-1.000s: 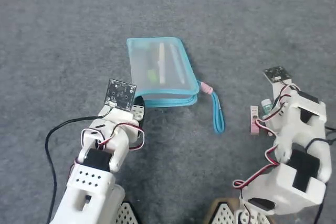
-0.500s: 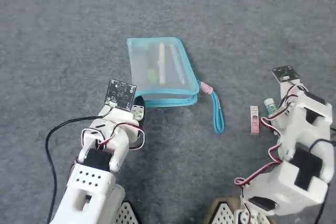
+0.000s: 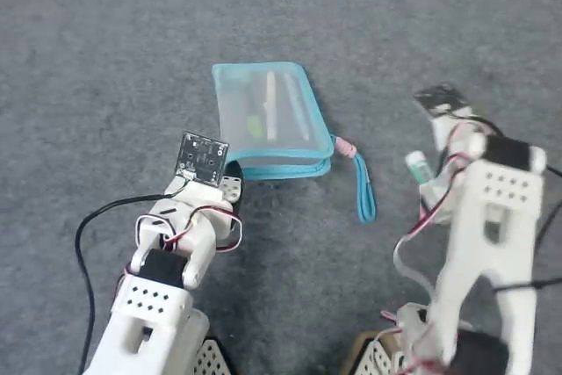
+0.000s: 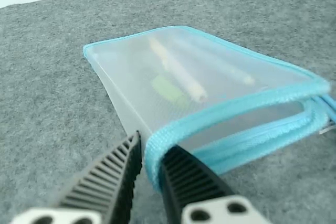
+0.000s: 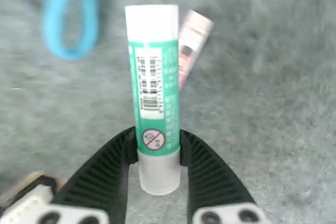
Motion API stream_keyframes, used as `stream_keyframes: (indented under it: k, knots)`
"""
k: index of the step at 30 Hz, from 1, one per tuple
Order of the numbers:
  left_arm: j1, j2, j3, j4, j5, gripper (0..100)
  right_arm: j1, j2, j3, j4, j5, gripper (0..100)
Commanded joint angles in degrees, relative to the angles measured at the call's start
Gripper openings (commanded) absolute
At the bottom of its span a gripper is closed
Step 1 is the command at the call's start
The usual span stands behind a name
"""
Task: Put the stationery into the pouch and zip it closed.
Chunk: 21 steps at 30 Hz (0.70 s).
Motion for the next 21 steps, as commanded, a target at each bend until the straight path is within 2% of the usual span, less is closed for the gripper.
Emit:
stream_keyframes:
  k: [1, 6, 15, 21]
  knots:
    - [0.6, -1.8, -1.4, -1.8, -0.5, 1, -8.4, -9.5, -3.0, 5.5, -3.3, 0.6]
    - [0.6, -1.8, -1.3, -1.8, -0.5, 1, -17.7, -15.8, -3.0, 10.9, -6.0, 0.6]
    - [0.6, -1.8, -1.2, -1.8, -0.5, 1, -24.7, -18.2, -2.8, 14.4, -5.4, 0.6]
    - [0.7, -1.4, -1.2, -1.8, -0.5, 1, -33.3, -17.7, -3.3, 12.9, -5.2, 0.6]
